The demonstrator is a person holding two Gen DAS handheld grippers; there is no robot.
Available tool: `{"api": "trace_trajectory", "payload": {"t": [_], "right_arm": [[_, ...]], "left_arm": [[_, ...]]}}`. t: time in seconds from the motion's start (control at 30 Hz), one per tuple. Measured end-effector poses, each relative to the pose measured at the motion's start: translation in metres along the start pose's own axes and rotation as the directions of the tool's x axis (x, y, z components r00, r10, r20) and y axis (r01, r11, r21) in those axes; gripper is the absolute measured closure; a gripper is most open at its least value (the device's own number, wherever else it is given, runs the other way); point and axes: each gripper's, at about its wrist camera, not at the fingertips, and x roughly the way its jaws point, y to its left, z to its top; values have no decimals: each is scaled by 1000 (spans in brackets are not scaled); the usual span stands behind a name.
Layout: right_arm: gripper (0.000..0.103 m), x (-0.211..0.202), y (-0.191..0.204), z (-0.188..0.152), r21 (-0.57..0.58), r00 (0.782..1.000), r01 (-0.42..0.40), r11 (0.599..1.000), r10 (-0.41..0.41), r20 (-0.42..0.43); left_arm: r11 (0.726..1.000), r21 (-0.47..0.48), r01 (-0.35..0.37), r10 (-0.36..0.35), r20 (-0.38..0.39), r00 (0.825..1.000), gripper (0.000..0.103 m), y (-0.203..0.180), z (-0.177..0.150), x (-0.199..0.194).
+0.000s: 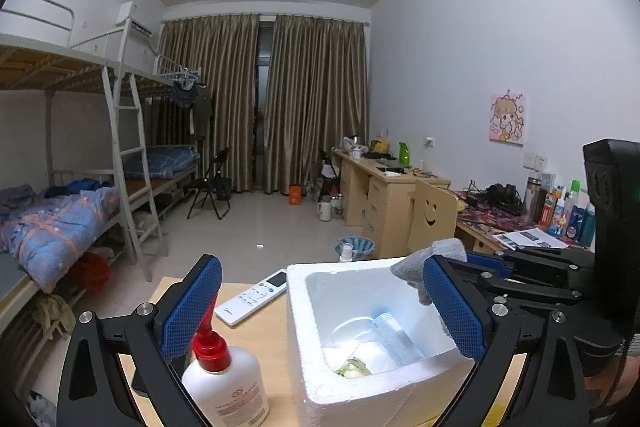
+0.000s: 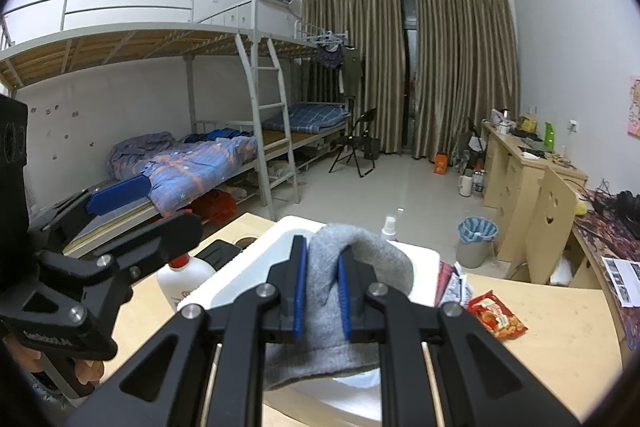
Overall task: Organize soft objects
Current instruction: 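Lower the grey sock into the foam box and open the right tool, then withdraw both tools from the box back over the table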
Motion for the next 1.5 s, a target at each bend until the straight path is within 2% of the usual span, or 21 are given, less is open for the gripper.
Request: {"api": "trace_trajectory", "payload": {"t": [0.23,0.3,0.37,0.43,0.53,0.7,0.87,1.03,1.07,1.23,1.3,1.5], "right_arm": [[84,18,3,-3,-22,998,-4,1000,2,-67],[73,19,4,-5,-27,997,1,1000,-3,-78],[39,21,2,-8,-29,995,4,1000,-7,-101],[31,21,3,-9,-39,993,3,999,-8,-116],[31,18,2,-9,-48,993,10,999,-15,-120],[31,24,2,-11,-53,983,-4,999,-6,-182],[29,17,4,-10,-78,982,-9,997,-5,-187],[21,19,9,-6,-172,968,12,985,-55,-244],[20,21,11,-8,-198,958,10,980,-66,-279],[19,17,8,-13,-235,946,6,972,-82,-314],[19,12,4,-14,-235,945,16,972,-91,-313],[19,-8,-7,-10,-179,967,32,983,-76,-243]], "left_arm": [[1000,-10,-7,7,5,1000,2,6,-1,-3],[1000,-16,-9,9,8,1000,2,9,-1,-4],[1000,-14,-11,11,8,1000,2,9,-1,-4],[1000,-14,-12,12,6,1000,2,11,-1,-4],[1000,-13,-9,10,7,1000,2,10,0,-5],[1000,-16,-5,6,10,1000,2,9,1,-6],[1000,8,-8,8,9,1000,2,4,2,-7],[1000,-8,3,-3,9,1000,2,5,1,-10],[1000,-8,3,-3,9,1000,2,4,1,-11],[1000,-11,2,-1,10,1000,2,3,1,-13],[1000,-14,3,-2,12,1000,2,3,1,-15],[1000,-7,5,-5,12,1000,2,0,1,-19]]}}
